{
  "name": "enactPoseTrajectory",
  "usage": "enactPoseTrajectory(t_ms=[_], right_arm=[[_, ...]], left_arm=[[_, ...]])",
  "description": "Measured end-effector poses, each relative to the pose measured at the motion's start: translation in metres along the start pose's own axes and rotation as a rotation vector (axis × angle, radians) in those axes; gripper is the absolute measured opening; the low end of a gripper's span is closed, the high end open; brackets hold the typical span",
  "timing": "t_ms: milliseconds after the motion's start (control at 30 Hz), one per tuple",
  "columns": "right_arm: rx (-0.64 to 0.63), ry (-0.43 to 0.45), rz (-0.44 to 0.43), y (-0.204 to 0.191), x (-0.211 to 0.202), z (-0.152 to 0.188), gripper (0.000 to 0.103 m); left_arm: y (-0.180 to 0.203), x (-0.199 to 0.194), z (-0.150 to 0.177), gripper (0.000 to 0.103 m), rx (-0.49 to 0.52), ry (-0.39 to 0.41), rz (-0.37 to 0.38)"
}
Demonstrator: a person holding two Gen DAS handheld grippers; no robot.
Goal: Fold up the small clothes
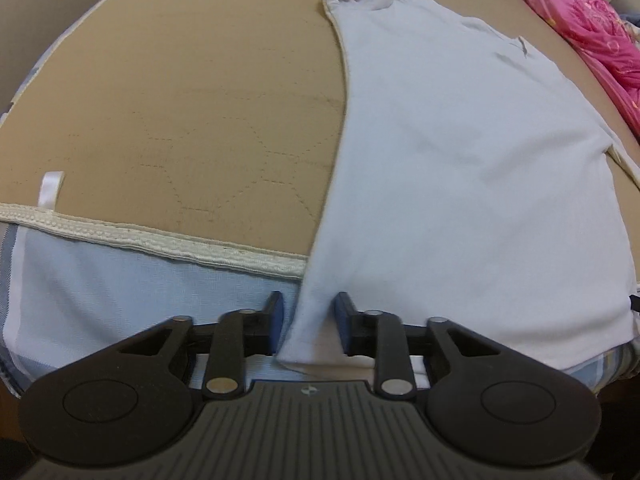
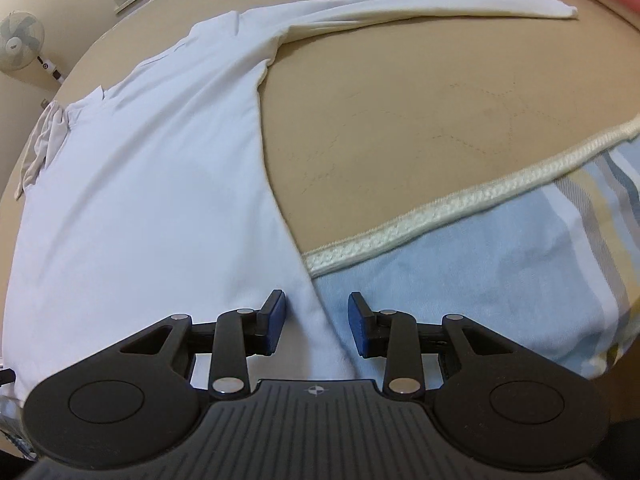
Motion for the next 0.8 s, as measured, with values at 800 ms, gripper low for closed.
enactPoseTrajectory(t_ms=[800], right_arm=[[0.046,0.181,-0.042,0.018,-0.059,0.024,0.020]], left_arm=[[0.049,-0.022,0.032,0.015,0.117,0.027,-0.006]])
Point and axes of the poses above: each gripper's, at about its wrist camera, not at the fingertips, and x roughly the way its jaws point, y to its right, z to its underside, the point moved 2 cm from there along x, roughly the way its jaws point, and after that the axes turned 12 degrees about -y, right-handed, at the moved point
